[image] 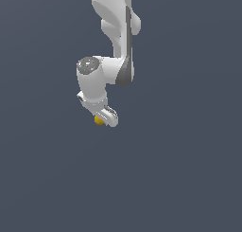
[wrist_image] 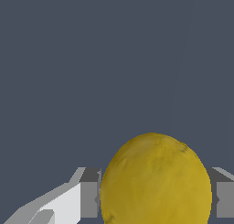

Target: Pick up the object and move it to a goal position.

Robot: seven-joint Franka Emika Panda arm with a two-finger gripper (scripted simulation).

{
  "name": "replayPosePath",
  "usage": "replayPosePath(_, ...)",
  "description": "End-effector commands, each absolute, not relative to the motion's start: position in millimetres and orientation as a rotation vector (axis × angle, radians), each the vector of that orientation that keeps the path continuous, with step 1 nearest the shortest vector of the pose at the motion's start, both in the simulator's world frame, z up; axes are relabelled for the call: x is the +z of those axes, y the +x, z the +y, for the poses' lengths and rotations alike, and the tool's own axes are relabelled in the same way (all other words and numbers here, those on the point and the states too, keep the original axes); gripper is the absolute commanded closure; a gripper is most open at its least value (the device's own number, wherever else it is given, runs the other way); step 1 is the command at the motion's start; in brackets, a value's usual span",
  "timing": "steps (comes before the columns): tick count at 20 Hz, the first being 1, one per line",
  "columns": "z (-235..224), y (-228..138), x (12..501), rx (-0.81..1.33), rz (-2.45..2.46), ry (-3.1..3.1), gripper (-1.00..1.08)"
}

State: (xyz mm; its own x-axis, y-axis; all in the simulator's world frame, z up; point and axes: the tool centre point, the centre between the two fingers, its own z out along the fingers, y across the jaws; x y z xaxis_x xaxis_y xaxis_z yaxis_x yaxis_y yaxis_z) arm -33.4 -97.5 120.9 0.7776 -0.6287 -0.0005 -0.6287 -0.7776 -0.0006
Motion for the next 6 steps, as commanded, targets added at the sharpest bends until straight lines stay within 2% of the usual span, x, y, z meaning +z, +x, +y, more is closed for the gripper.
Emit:
replayPosePath(1, -111.3, -34.4, 128.1, 0.0, 1.044, -2.962, 1.08)
replayPosePath(6, -121.9, -34.8, 133.2, 0.0, 1.044, -2.963, 1.08)
